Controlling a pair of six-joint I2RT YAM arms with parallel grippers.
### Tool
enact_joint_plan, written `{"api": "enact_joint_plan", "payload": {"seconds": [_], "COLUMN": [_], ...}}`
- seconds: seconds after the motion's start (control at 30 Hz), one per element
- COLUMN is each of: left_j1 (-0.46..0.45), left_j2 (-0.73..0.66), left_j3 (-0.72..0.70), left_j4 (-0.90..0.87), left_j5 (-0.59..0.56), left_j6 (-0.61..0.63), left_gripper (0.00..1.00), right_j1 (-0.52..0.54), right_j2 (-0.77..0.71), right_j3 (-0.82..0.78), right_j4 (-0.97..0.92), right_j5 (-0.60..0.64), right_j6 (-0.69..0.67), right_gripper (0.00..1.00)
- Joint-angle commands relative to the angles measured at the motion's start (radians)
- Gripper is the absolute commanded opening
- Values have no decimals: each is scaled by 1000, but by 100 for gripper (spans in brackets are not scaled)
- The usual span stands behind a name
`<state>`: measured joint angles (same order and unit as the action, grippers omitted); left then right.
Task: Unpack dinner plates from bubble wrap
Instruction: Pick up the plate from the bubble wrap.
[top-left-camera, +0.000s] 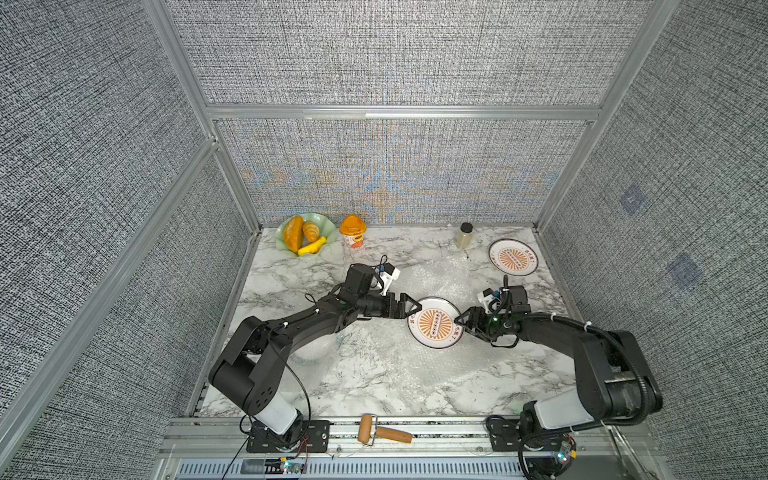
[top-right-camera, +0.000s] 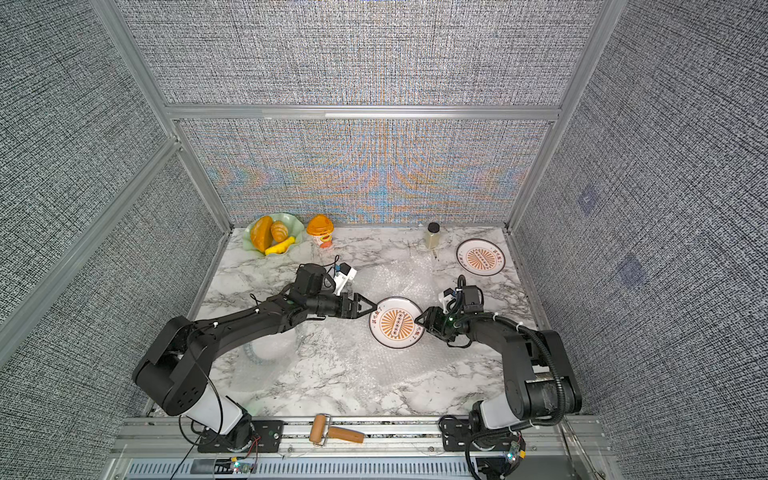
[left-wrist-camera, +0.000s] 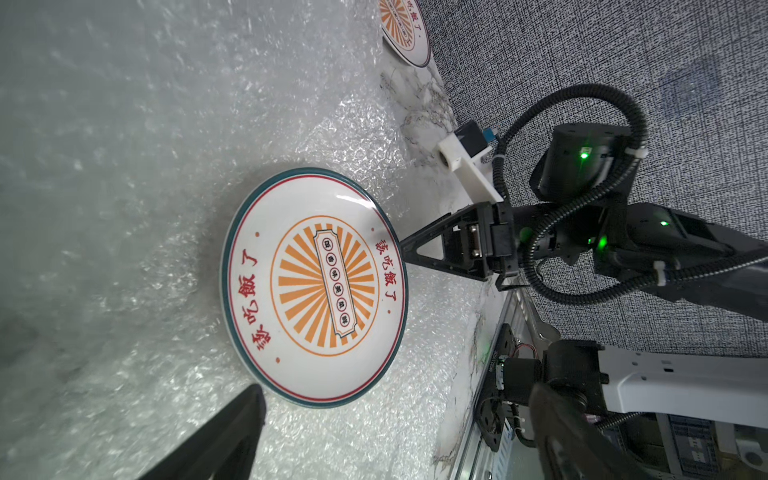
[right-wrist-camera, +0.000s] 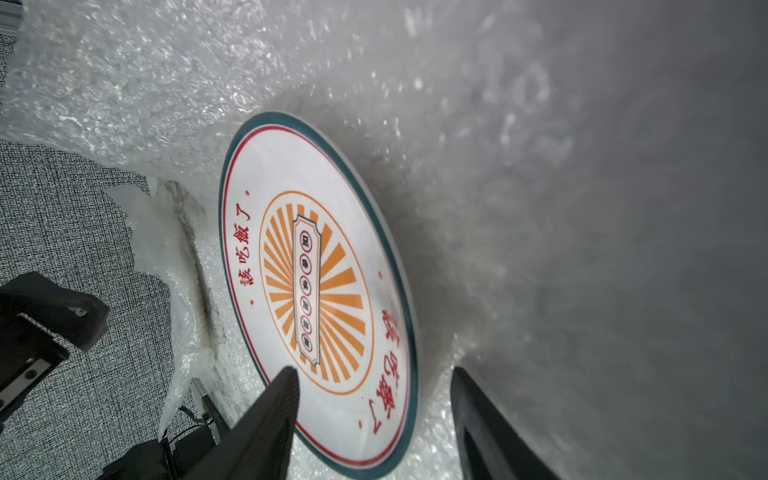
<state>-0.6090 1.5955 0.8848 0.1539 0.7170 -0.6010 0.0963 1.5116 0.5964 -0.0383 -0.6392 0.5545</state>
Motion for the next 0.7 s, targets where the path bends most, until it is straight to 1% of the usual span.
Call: {"api": "enact_joint_plan", "payload": {"seconds": [0.0, 0.3, 0.67], "left_j1": [-1, 0, -6], "left_j2": [4, -9, -16], "left_j3": [-5, -46, -46], "left_j4": [33, 79, 6], "left_j5": [35, 52, 14], "left_j6": [-4, -33, 12], "left_gripper": [99, 99, 99], "right_j1": [1, 0, 2], "right_j2": [19, 86, 37], "right_j3": [-9, -6, -3], "right_j4": [81, 102, 63], "right_j5": [-38, -37, -46], "right_j6": [30, 20, 19], "right_gripper": [46, 19, 3]}}
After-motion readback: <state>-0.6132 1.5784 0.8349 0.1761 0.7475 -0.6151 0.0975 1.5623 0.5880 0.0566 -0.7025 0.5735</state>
